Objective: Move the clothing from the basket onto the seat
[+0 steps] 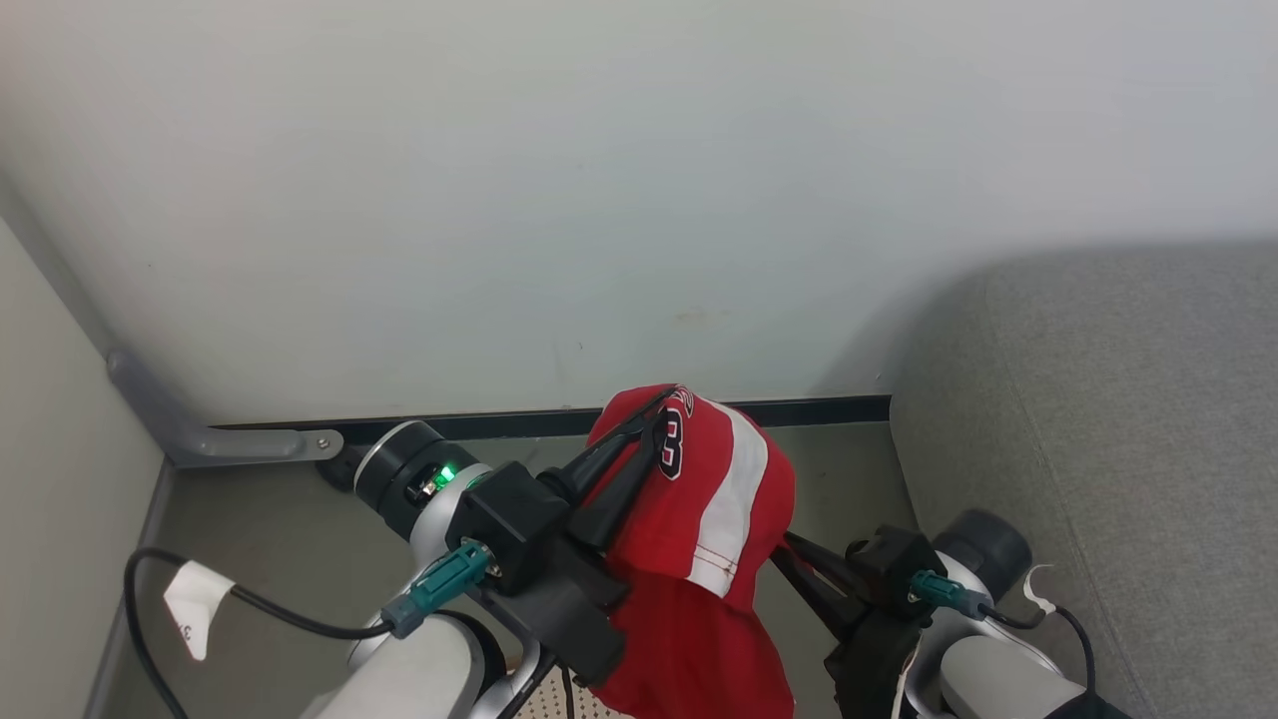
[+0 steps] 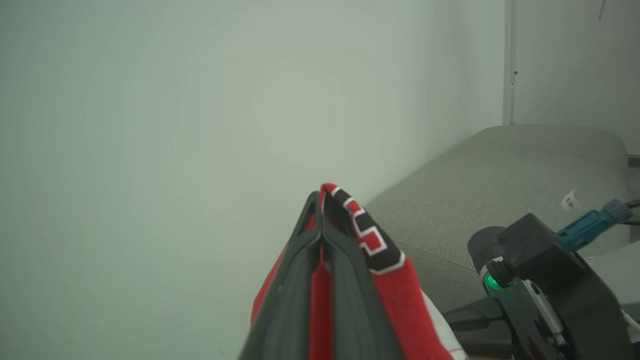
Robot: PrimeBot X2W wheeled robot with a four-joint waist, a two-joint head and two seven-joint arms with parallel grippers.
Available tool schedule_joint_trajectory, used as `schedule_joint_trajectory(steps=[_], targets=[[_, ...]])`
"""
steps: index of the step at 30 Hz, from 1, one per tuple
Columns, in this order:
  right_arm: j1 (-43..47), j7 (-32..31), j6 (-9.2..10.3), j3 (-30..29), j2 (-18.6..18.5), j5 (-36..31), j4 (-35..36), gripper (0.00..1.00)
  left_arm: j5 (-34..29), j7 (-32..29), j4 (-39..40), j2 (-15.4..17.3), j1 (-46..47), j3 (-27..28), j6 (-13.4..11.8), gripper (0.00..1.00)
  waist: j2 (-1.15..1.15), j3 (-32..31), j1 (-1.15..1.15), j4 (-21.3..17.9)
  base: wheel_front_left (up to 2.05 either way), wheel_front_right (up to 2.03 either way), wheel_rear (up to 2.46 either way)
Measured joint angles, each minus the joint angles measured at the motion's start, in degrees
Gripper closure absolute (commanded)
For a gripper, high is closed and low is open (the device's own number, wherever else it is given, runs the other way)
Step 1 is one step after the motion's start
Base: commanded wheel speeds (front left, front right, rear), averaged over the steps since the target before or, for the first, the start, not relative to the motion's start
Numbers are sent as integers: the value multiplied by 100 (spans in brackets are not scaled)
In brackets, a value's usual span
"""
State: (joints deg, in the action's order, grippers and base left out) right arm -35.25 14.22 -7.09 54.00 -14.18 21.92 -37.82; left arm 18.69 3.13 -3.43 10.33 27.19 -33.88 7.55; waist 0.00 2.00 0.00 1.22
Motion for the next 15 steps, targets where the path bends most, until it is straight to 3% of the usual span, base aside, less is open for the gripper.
schedule_joint_trajectory(steps=[12, 13, 14, 15], targets=[[-85, 7, -3, -355, -38, 492, -182, 100, 253, 10, -75, 57, -98, 187, -55, 99, 0, 41, -1, -83, 0, 0, 0], [-86, 7, -3, -439, -56, 538, -154, 100, 266, 23, -97, 57, -131, 200, -57, 67, 0, 41, -1, -108, 0, 0, 0], [-91, 7, -3, -526, -82, 576, -120, 100, 288, 45, -101, 53, -176, 216, -78, 42, 0, 41, -1, -133, 0, 0, 0], [-101, 7, -3, -616, -123, 624, -82, 100, 305, 57, -114, 48, -205, 219, -97, 0, 0, 40, -1, -160, 0, 0, 0]])
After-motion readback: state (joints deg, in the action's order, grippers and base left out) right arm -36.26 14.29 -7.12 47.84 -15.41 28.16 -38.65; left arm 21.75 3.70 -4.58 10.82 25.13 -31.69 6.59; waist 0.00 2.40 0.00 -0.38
